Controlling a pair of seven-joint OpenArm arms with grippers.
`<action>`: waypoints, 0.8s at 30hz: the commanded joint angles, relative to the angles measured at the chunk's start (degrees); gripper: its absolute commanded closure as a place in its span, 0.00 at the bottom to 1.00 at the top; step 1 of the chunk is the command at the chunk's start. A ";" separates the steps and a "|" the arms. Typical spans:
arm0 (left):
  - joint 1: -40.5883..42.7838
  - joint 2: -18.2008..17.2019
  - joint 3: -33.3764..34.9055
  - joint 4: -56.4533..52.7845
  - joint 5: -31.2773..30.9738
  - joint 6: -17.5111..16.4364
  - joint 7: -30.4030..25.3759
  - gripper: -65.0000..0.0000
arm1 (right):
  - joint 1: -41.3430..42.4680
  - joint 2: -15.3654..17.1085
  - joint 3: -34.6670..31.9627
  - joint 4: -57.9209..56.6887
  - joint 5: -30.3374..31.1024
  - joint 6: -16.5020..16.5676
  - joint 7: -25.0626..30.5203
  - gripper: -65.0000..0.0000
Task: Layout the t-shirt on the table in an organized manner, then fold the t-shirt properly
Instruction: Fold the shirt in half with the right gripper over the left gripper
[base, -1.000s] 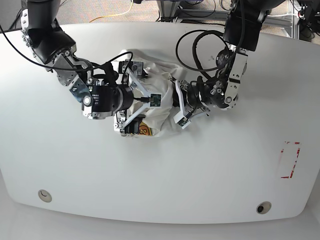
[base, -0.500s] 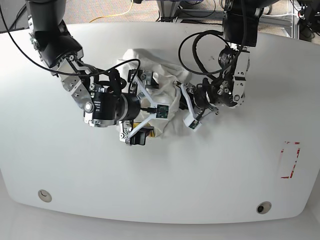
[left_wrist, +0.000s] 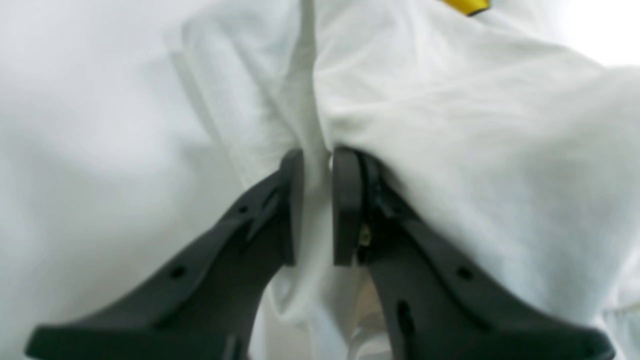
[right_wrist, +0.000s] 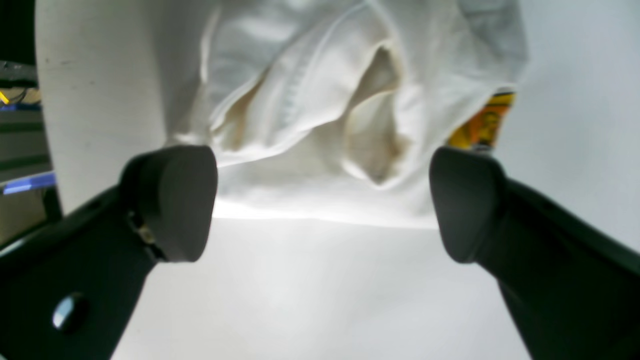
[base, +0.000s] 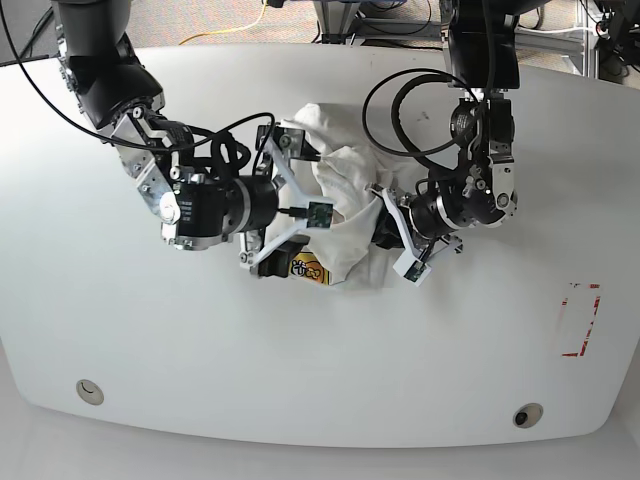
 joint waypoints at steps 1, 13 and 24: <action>-1.02 -0.13 -0.35 1.36 -0.87 -2.61 -0.88 0.86 | 0.57 0.50 3.99 0.00 -0.20 -0.10 1.26 0.00; -0.93 -0.22 -0.44 1.45 -0.96 -3.71 -0.79 0.86 | -0.13 0.50 9.79 -2.90 -0.20 -0.10 3.89 0.00; -0.93 -0.22 -0.70 1.45 -0.96 -3.71 -1.14 0.86 | -2.51 0.41 9.79 -7.21 -0.20 -0.10 11.37 0.00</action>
